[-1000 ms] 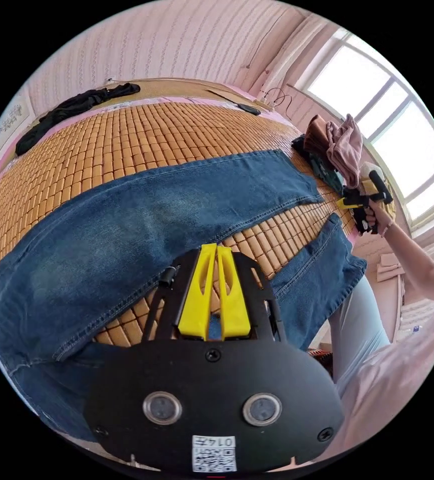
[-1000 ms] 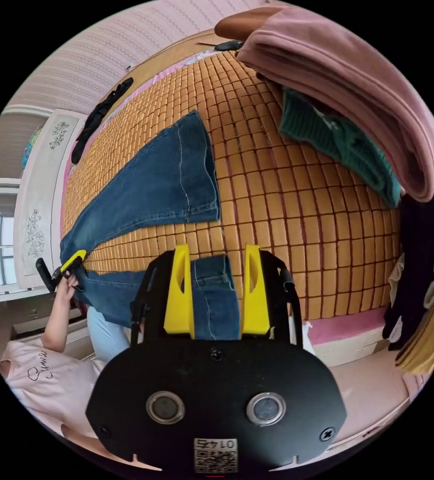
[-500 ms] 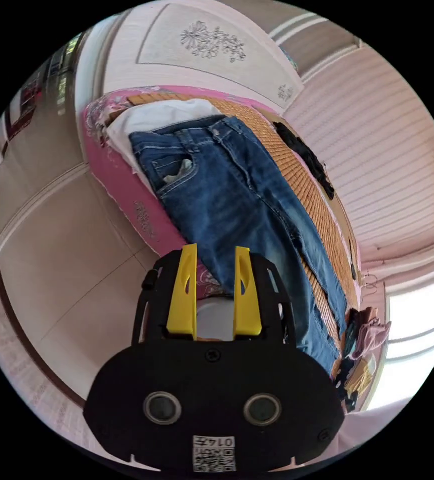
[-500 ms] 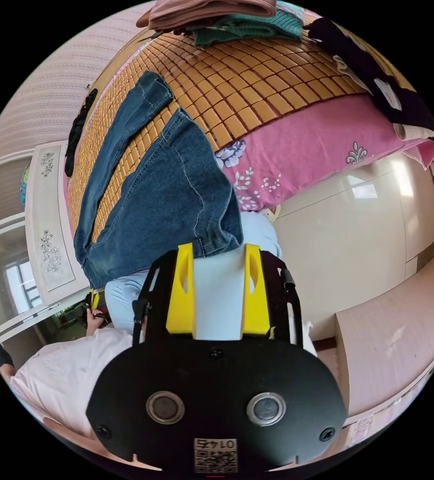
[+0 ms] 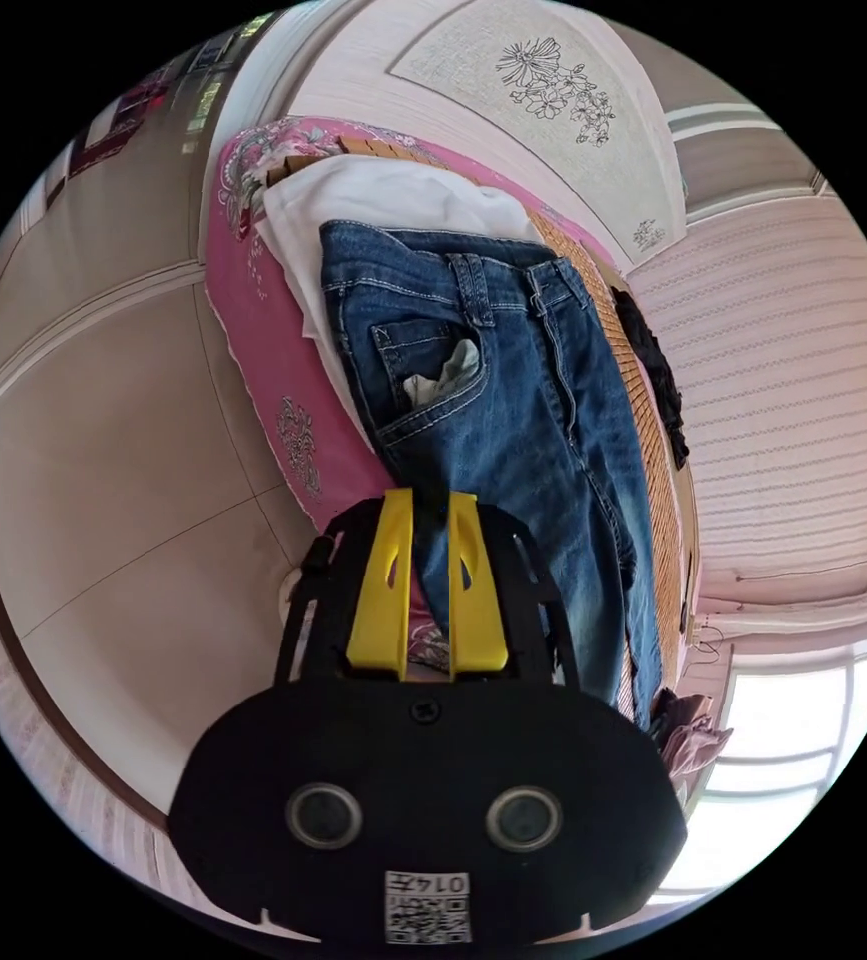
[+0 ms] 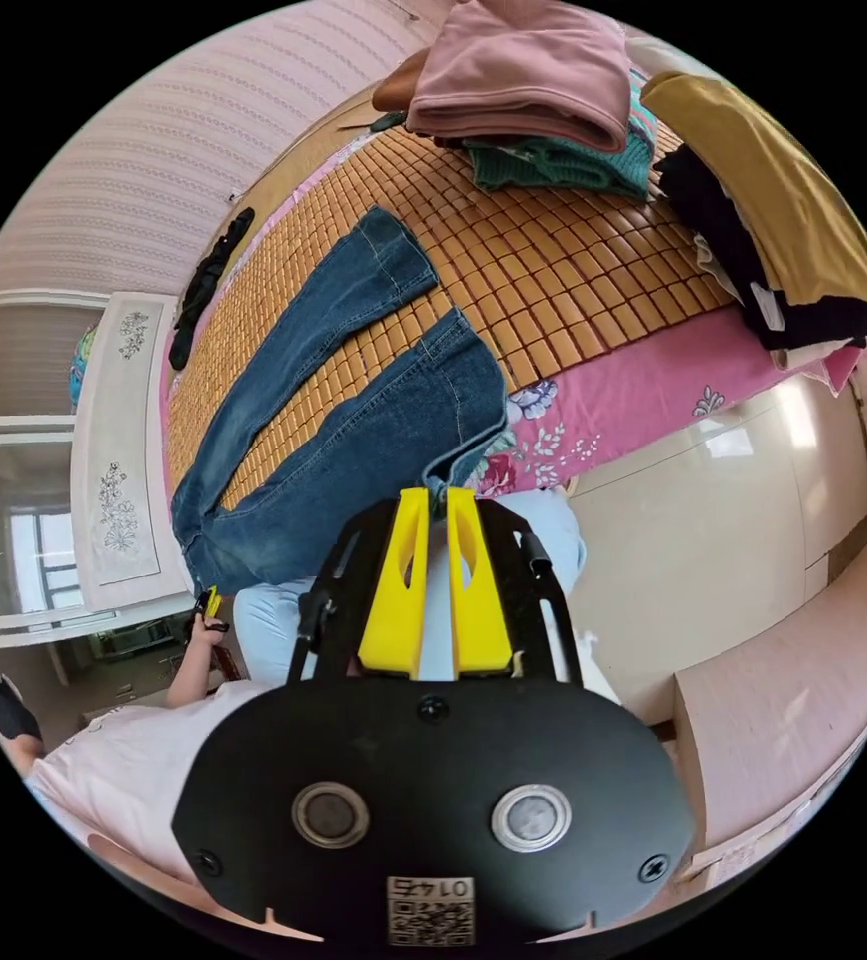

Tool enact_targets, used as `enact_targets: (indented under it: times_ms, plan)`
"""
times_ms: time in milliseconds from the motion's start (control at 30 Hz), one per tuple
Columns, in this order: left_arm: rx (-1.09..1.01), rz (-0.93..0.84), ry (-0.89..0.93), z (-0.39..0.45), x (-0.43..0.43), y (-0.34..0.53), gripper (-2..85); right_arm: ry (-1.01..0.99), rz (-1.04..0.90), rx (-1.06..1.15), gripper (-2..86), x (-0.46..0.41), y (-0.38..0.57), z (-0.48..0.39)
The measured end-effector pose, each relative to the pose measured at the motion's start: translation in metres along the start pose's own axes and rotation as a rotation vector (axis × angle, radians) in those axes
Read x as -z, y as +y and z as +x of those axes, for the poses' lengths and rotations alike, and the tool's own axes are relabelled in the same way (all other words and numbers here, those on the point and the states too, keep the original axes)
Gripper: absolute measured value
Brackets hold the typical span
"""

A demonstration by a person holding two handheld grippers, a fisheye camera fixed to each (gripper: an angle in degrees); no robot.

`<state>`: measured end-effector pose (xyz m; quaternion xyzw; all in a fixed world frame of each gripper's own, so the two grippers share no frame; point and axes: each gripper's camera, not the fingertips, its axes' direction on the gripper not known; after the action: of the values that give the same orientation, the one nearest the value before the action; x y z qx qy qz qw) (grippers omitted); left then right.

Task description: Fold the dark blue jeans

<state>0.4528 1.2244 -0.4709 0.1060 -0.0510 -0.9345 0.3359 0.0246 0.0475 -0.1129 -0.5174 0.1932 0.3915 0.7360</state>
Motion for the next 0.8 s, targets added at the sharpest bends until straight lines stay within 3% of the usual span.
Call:
enact_targets:
  times_ms: [233,500,633,733,800]
  plan:
    - [-0.287,0.06,-0.084,0.053,0.054,0.007,-0.9,-0.048,0.116,0.097,2.0,0.029,-0.02,-0.02]
    - [-0.616,0.165,-0.005,0.18,0.105,-0.032,-0.4,0.022,0.164,0.259,2.5,0.028,-0.148,-0.089]
    - [-0.658,0.163,0.022,0.251,0.072,-0.076,3.8,0.04,0.227,0.223,4.7,0.006,-0.222,-0.118]
    - [-0.535,0.098,-0.047,0.274,0.029,-0.099,7.0,0.029,0.201,0.123,12.0,-0.035,-0.257,-0.116]
    - [-0.469,0.201,-0.136,0.262,0.023,-0.089,7.4,0.028,0.179,0.129,13.7,-0.067,-0.254,-0.107]
